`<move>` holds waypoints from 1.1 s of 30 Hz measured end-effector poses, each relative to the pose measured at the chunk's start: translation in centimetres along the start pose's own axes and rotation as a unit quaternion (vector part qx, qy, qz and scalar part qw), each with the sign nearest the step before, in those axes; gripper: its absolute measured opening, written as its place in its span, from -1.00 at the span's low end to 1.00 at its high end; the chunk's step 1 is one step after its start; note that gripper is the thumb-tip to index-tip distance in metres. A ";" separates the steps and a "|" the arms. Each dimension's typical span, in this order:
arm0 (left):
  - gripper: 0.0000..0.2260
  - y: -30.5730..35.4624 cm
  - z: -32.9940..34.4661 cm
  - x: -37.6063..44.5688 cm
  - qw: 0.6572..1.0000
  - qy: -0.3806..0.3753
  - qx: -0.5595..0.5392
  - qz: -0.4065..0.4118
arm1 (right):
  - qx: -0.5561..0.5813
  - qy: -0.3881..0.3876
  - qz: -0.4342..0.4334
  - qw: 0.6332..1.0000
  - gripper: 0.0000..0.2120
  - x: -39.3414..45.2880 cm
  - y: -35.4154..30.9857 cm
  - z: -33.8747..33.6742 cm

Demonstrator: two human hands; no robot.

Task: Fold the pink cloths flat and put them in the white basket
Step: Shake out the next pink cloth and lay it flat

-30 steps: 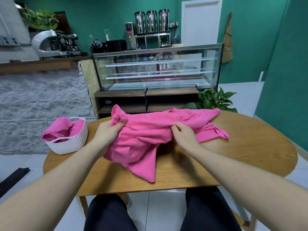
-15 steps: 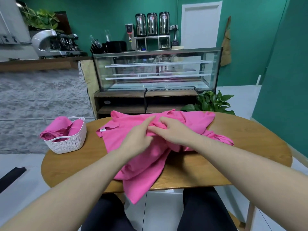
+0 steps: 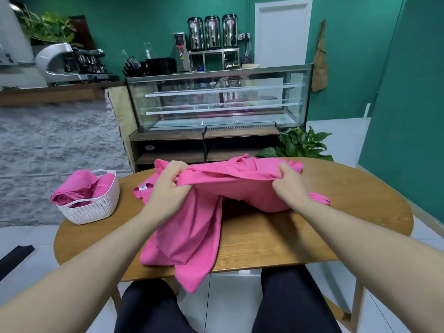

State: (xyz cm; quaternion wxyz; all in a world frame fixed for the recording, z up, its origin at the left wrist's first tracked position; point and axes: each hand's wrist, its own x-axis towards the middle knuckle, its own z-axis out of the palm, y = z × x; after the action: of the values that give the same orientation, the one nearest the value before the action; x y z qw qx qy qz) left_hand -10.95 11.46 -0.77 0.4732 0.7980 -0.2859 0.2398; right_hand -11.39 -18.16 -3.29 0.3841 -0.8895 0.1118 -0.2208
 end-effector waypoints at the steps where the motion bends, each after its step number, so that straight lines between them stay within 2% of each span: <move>1: -0.86 -0.4 -0.3 0.2 1.000 0.011 -0.006 -0.025 | 0.040 0.024 0.007 0.999 -0.81 0.0 0.2 -0.4; 4: -0.65 -1.5 -1.1 0.6 0.996 0.050 -0.019 -0.075 | 0.120 0.059 -0.007 0.991 -0.80 -0.1 -0.1 -1.5; 9: -0.69 -1.3 -1.6 0.9 0.988 0.096 -0.016 -0.120 | 0.112 0.042 -0.086 0.989 -0.70 0.3 -0.9 -2.6; 11: -0.82 -1.2 -1.7 0.9 0.989 0.084 -0.012 -0.118 | 0.025 -0.006 -0.164 0.986 -0.59 0.2 -0.7 -3.1; 12: -0.91 -1.3 -1.8 0.9 0.990 0.075 -0.006 -0.117 | -0.032 -0.050 -0.202 0.978 -0.47 0.0 -0.6 -3.7; 14: -0.77 -1.5 -2.3 0.7 0.994 0.023 0.031 -0.102 | -0.160 -0.167 -0.248 0.941 -0.23 -0.2 -0.8 -4.8; 15: -0.67 -1.3 -2.7 0.6 0.993 -0.035 0.074 -0.086 | -0.236 -0.217 -0.264 0.910 -0.29 -0.4 -0.8 -5.1; 16: -0.55 -1.2 -3.0 0.5 0.982 -0.113 0.135 -0.069 | -0.302 -0.252 -0.281 0.875 -0.50 -0.5 -0.7 -5.0; 17: -0.43 -0.9 -3.2 0.3 0.954 -0.201 0.214 -0.054 | -0.341 -0.267 -0.289 0.854 -0.75 -0.5 -0.5 -4.8; 18: -0.36 -0.9 -3.1 0.2 0.910 -0.276 0.307 -0.034 | -0.349 -0.270 -0.289 0.849 -0.91 -0.5 -0.4 -4.8; 19: -0.39 -1.1 -2.9 0.2 0.860 -0.329 0.389 -0.009 | -0.331 -0.270 -0.269 0.863 -0.86 -0.5 -0.1 -4.6; 20: -0.51 -1.6 -2.6 0.2 0.821 -0.359 0.443 0.007 | -0.290 -0.275 -0.232 0.887 -0.77 -0.5 0.2 -4.4; 21: -0.69 -2.1 -2.4 0.1 0.808 -0.365 0.462 0.005 | -0.243 -0.287 -0.189 0.907 -0.73 -0.5 0.3 -4.3; 22: -0.80 -2.9 -2.5 0.1 0.813 -0.357 0.461 -0.013 | -0.207 -0.298 -0.159 0.918 -0.72 -0.7 0.3 -4.3; 24: -0.80 -4.4 -3.0 0.0 0.856 -0.309 0.405 -0.092 | -0.176 -0.312 -0.126 0.925 -0.75 -0.9 0.8 -4.2; 26: -0.78 -5.3 -3.4 -0.2 0.902 -0.216 0.327 -0.180 | -0.175 -0.311 -0.130 0.925 -0.84 -1.1 1.1 -4.1; 27: -0.76 -5.5 -3.5 -0.2 0.916 -0.165 0.300 -0.208 | -0.168 -0.318 -0.135 0.923 -0.89 -1.3 1.1 -4.2; 28: -0.73 -5.7 -3.5 -0.3 0.923 -0.123 0.290 -0.220 | -0.163 -0.339 -0.135 0.917 -0.86 -1.7 0.9 -4.4; 30: -0.68 -5.5 -3.6 -0.3 0.920 -0.069 0.346 -0.172 | -0.198 -0.398 -0.120 0.888 -0.61 -2.3 0.2 -4.4; 31: -0.68 -5.2 -3.7 -0.2 0.906 -0.054 0.409 -0.098 | -0.252 -0.419 -0.119 0.864 -0.55 -2.6 0.0 -4.0; 33: -0.75 -5.0 -4.1 0.1 0.862 -0.068 0.495 0.088 | -0.365 -0.429 -0.151 0.812 -0.66 -2.9 0.1 -2.9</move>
State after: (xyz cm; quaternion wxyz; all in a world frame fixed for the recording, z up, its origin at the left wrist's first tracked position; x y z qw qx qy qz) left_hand -7.96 17.05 -1.98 -0.0274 0.9133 -0.2301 0.3351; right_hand -15.37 -19.04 -2.49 0.0021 -0.9745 -0.1273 0.1850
